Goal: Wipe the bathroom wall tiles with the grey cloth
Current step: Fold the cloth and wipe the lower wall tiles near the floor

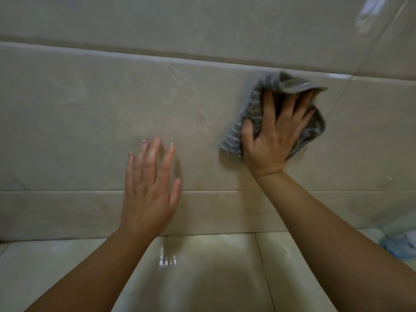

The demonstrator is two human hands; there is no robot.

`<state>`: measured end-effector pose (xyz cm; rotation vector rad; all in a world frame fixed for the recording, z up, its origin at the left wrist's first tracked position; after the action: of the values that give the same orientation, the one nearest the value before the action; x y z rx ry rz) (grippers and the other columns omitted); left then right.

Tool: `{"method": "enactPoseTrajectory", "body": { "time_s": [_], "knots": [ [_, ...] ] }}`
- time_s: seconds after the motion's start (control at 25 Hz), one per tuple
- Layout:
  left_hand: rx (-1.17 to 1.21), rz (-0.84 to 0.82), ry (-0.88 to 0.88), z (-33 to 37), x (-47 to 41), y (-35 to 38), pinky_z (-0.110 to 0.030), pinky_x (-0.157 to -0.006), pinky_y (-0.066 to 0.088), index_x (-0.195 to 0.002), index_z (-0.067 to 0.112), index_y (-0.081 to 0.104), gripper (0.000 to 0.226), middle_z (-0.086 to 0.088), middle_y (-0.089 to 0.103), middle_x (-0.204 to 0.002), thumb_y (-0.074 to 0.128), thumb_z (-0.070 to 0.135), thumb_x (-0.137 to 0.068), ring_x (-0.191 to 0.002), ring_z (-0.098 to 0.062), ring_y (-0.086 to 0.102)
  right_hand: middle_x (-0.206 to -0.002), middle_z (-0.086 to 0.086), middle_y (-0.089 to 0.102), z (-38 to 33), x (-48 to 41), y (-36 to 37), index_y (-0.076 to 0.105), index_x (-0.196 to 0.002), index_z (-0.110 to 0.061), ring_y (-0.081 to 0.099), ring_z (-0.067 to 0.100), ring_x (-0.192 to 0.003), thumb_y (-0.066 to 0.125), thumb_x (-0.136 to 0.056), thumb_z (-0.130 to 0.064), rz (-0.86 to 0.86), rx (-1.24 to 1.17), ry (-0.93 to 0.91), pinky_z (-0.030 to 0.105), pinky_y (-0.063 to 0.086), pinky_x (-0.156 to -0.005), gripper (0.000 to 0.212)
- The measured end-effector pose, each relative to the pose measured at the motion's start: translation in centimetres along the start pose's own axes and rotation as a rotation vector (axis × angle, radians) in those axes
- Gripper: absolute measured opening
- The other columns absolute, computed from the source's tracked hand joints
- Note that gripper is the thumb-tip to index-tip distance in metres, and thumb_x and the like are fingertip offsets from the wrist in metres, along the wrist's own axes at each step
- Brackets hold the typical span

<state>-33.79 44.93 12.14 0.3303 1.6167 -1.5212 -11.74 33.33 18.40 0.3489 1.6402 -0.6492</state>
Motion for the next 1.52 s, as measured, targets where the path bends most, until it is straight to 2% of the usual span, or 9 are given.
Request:
{"method": "enactPoseTrajectory", "body": {
  "time_s": [0.08, 0.24, 0.36, 0.52, 0.88, 1.0, 1.12, 1.32, 1.52],
  "knots": [
    [-0.009, -0.007, 0.039, 0.6, -0.2, 0.2, -0.059, -0.118, 0.022, -0.152, 0.009, 0.03, 0.064, -0.02, 0.026, -0.158, 0.044, 0.032, -0.094, -0.149, -0.035, 0.022, -0.145, 0.023, 0.032, 0.7, 1.2, -0.1, 0.043, -0.137, -0.016, 0.019, 0.048, -0.134, 0.043, -0.092, -0.042, -0.001, 0.032, 0.06, 0.05, -0.003, -0.118, 0.052],
    [-0.019, -0.013, 0.057, 1.8, -0.4, 0.4, -0.058, -0.118, 0.022, -0.153, 0.009, 0.029, 0.065, -0.018, 0.025, -0.158, 0.043, 0.033, -0.094, -0.149, -0.034, 0.021, -0.15, 0.014, 0.015, 1.3, 9.0, -0.5, 0.032, -0.141, -0.022, 0.013, 0.046, -0.135, 0.039, -0.094, -0.042, -0.245, 0.082, 0.007, 0.058, 0.005, -0.114, 0.052],
    [-0.02, -0.016, 0.078, 2.2, -0.7, 0.6, -0.057, -0.119, 0.02, -0.153, 0.009, 0.029, 0.065, -0.017, 0.024, -0.159, 0.044, 0.034, -0.094, -0.149, -0.033, 0.019, -0.148, 0.027, 0.024, 2.3, 3.5, -0.8, 0.036, -0.14, -0.019, 0.017, 0.05, -0.132, 0.046, -0.089, -0.04, -0.129, 0.026, -0.011, 0.053, 0.002, -0.115, 0.057],
    [-0.013, -0.015, 0.098, 2.0, -0.7, 0.5, -0.056, -0.12, 0.019, -0.152, 0.008, 0.03, 0.065, -0.018, 0.026, -0.158, 0.047, 0.032, -0.094, -0.149, -0.034, 0.02, -0.144, 0.035, 0.036, 3.4, -3.0, -1.4, 0.04, -0.14, -0.013, 0.019, 0.048, -0.134, 0.044, -0.091, -0.038, 0.075, 0.036, 0.149, 0.042, -0.005, -0.118, 0.056],
    [-0.075, -0.047, 0.072, -3.6, 1.7, -2.2, -0.057, -0.12, 0.019, -0.152, 0.007, 0.032, 0.062, -0.021, 0.029, -0.157, 0.043, 0.032, -0.096, -0.148, -0.035, 0.022, -0.141, 0.039, 0.034, 2.4, 8.5, 0.5, 0.031, -0.139, -0.007, 0.016, 0.048, -0.133, 0.037, -0.091, -0.028, -0.047, 0.09, 0.375, 0.053, 0.006, -0.115, 0.052],
    [-0.126, -0.037, 0.02, -7.3, 2.2, -3.8, -0.056, -0.12, 0.018, -0.151, 0.006, 0.032, 0.062, -0.022, 0.029, -0.156, 0.043, 0.031, -0.096, -0.148, -0.036, 0.023, -0.14, 0.039, 0.033, 2.0, 10.0, 0.9, 0.028, -0.141, -0.006, 0.017, 0.05, -0.132, 0.036, -0.093, -0.026, -0.045, 0.094, 0.334, 0.051, 0.0, -0.116, 0.052],
    [-0.166, -0.064, 0.09, -10.0, 3.4, -4.4, -0.058, -0.119, 0.021, -0.152, 0.006, 0.032, 0.061, -0.021, 0.03, -0.157, 0.045, 0.03, -0.097, -0.148, -0.036, 0.025, -0.144, 0.036, 0.026, 1.2, 10.8, 1.1, 0.024, -0.141, -0.008, 0.016, 0.053, -0.13, 0.032, -0.097, -0.028, -0.076, 0.082, 0.251, 0.055, 0.001, -0.115, 0.049],
    [-0.16, -0.066, 0.012, -11.9, 6.0, -3.9, -0.055, -0.12, 0.021, -0.153, 0.008, 0.029, 0.064, -0.02, 0.029, -0.158, 0.049, 0.029, -0.096, -0.149, -0.033, 0.023, -0.159, 0.004, -0.005, -3.8, 12.2, 2.9, 0.014, -0.151, -0.025, 0.007, 0.046, -0.137, 0.031, -0.097, -0.043, -0.19, 0.036, -0.125, 0.057, -0.009, -0.115, 0.059],
    [-0.138, -0.056, -0.069, -13.0, 6.2, -4.4, -0.056, -0.119, 0.022, -0.153, 0.008, 0.028, 0.063, -0.017, 0.027, -0.158, 0.046, 0.029, -0.096, -0.15, -0.032, 0.022, -0.144, 0.012, 0.019, -9.8, 12.8, 4.4, 0.043, -0.133, -0.014, -0.008, 0.032, -0.148, 0.04, -0.094, -0.036, -0.211, -0.011, -0.329, 0.058, -0.007, -0.115, 0.045]
  ]
}}
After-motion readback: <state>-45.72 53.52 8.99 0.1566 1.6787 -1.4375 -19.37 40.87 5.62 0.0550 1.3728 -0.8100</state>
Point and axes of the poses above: each hand's wrist, its own x-axis away from the middle knuckle, its own y-axis out of the palm, z = x × y, the point moved 1 cm from there along -x, towards the middle knuckle
